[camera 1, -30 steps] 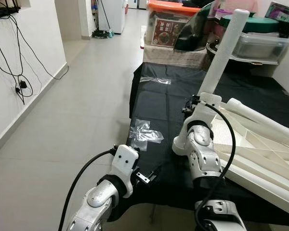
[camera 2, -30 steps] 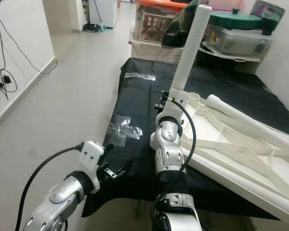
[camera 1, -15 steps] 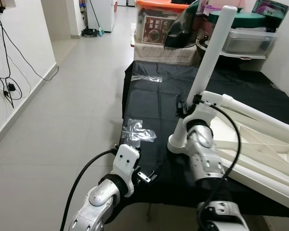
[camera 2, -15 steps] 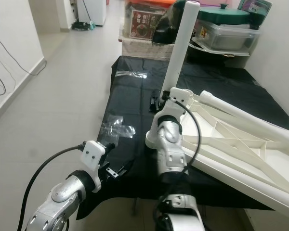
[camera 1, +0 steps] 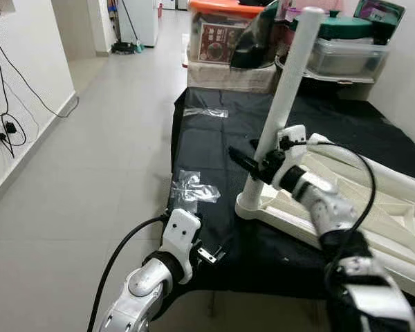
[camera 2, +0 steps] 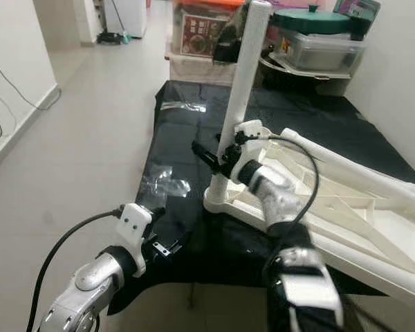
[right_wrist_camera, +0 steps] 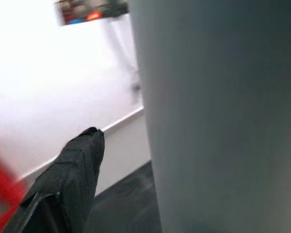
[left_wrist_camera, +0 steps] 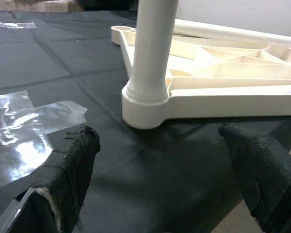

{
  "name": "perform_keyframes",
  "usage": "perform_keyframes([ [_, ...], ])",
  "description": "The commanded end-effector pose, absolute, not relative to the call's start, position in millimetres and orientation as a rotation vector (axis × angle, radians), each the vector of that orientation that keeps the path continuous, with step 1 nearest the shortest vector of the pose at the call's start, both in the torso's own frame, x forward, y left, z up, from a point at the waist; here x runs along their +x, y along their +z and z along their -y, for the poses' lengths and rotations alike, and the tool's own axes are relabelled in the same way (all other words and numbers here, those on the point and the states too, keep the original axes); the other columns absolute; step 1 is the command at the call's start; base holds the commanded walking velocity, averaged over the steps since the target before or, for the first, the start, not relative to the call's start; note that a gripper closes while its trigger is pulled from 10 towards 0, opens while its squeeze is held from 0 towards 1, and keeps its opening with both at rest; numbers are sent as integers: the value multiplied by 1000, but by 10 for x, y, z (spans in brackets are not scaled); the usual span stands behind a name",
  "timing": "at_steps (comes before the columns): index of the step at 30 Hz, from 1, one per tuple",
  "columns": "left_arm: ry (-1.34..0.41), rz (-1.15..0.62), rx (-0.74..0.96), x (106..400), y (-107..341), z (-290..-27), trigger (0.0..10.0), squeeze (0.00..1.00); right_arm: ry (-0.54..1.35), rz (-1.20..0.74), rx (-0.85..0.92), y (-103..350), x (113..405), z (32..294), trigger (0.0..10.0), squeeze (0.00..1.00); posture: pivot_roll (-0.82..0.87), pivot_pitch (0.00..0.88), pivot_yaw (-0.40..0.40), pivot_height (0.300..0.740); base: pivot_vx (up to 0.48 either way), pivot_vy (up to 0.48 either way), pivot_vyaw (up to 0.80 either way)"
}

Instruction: Building children table

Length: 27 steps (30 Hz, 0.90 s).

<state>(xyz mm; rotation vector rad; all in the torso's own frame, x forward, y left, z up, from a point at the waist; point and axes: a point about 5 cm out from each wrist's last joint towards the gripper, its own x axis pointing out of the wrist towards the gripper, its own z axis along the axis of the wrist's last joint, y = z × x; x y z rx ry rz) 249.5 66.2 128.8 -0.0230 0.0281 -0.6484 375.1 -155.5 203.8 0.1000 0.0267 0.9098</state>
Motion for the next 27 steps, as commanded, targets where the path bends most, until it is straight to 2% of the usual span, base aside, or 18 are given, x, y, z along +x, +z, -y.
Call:
perform_keyframes([
  [1, -655, -20, -24, 2462, 1306, -639, 10000, 0, 1051, -100, 80, 1960, 3721, 1400, 10000, 0, 152, 0, -134, 740, 0, 0, 0],
  [8, -653, -24, -30, 2431, 1312, -645, 10000, 0, 1220, -148, 29, 2024, 3736, 1296, 10000, 0, 155, 0, -142, 740, 0, 0, 0],
  [9, -652, -24, -30, 2427, 1313, -646, 10000, 0, 1234, -154, 16, 2015, 3734, 1270, 8392, 0, 157, 0, -142, 740, 0, 0, 0],
  [12, -651, -23, -31, 2422, 1315, -646, 10000, 0, 1263, -164, 6, 2010, 3733, 1254, 8392, 0, 158, 0, -144, 740, 0, 0, 0],
  [13, -650, -23, -31, 2421, 1315, -648, 10000, 0, 1239, -157, 2, 1997, 3747, 1232, 0, 0, 158, 0, -144, 740, 0, 0, 0],
  [19, -647, -23, -33, 2423, 1320, -649, 10000, 0, 1150, -119, 18, 1970, 3791, 1190, 0, 0, 158, 0, -143, 740, 0, 0, 0],
  [21, -647, -23, -33, 2430, 1320, -650, 10000, 0, 1021, -68, 39, 1935, 3824, 1201, 0, 0, 150, 0, -135, 740, 0, 0, 0],
  [22, -647, -23, -33, 2430, 1320, -650, 10000, 0, 1021, -68, 39, 1935, 3824, 1201, 0, 0, 150, 0, -135, 740, 0, 0, 0],
  [23, -648, -23, -33, 2431, 1321, -649, 10000, 0, 969, -53, 49, 1923, 3838, 1215, 0, 0, 150, 0, -135, 740, 0, 0, 0],
  [24, -648, -24, -33, 2435, 1320, -651, 10000, 0, 837, -32, 66, 1915, 3879, 1263, 0, 0, 144, 0, -127, 740, 0, 0, 0],
  [26, -648, -24, -33, 2435, 1320, -651, 10000, 0, 837, -32, 66, 1915, 3879, 1263, 0, 0, 144, 0, -127, 740, 0, 0, 0],
  [27, -649, -24, -33, 2438, 1320, -649, 10000, 0, 637, -16, 66, 1909, 3936, 1355, 0, 0, 144, 0, -127, 740, 0, 0, 0],
])
